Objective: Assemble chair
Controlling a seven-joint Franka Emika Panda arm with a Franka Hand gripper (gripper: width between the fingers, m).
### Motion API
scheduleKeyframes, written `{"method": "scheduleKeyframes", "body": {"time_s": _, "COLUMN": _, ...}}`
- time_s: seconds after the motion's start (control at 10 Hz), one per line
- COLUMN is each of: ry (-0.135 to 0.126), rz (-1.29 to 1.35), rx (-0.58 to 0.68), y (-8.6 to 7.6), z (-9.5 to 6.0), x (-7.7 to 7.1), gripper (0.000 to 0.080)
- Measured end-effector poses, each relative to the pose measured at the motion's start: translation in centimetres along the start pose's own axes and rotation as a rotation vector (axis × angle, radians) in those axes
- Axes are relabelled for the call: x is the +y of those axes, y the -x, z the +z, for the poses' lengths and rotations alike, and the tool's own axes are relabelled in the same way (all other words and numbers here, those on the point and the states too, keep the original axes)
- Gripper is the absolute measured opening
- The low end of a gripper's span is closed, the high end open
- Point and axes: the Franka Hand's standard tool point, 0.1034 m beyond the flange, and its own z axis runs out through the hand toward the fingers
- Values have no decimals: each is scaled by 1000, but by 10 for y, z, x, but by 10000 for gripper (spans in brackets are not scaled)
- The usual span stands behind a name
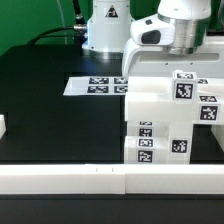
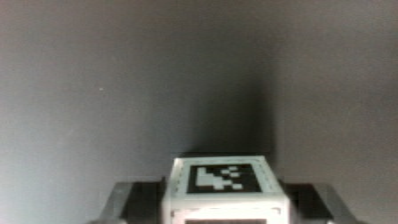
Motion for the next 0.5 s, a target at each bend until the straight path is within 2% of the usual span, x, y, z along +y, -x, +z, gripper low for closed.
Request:
{"method": "scheduleKeyframes", "body": {"time_s": 0.3, "ry": -19, "rz": 7, "rx": 19, "y": -2, "z": -22, "x": 8, "gripper": 289}}
{"method": "scheduleKeyframes", "body": {"time_s": 0.4, "ry": -29, "rz": 12, "rx": 16, "y": -2, "z": -32, "x": 11, "gripper": 289}}
{"method": "scheduleKeyframes", "body": {"time_s": 0.5, "ry": -48, "rz": 18, "rx": 4, "y": -4, "z": -49, "x": 15, "gripper": 289}}
